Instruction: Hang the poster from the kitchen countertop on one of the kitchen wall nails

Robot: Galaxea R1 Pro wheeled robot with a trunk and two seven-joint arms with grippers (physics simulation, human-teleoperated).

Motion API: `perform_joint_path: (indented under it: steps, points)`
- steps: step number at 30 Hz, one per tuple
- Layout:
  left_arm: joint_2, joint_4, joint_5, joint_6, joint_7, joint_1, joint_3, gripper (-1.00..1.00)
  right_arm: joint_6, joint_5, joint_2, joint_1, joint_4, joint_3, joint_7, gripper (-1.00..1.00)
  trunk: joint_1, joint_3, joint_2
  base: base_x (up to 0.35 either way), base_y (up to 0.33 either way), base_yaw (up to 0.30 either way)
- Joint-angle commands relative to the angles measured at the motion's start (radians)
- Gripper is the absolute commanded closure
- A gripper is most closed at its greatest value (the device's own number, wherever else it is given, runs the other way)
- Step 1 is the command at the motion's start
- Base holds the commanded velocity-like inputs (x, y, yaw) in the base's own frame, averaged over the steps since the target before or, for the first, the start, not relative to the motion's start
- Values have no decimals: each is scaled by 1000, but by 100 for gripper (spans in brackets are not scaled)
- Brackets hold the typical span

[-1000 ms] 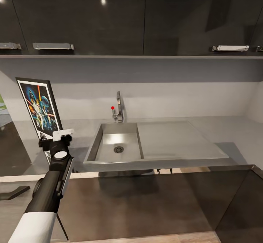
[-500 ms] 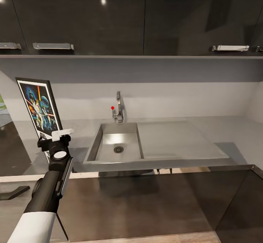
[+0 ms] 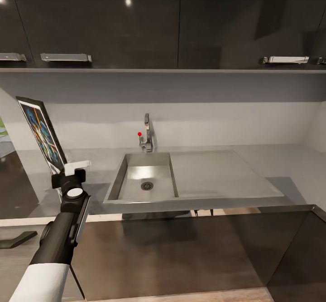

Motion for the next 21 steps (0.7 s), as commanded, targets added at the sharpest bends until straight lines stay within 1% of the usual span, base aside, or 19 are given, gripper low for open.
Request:
perform_joint_path:
  steps: [1,21]
  points:
    - [0,-1,-9,8,0,-1,-1,100,-3,1,0,-1,1,0,0,-100,0,-1,-1,0,0,0]
    - [1,-5,-9,7,1,-1,2,100,-3,0,0,-1,0,0,0,-100,0,-1,-1,0,0,0]
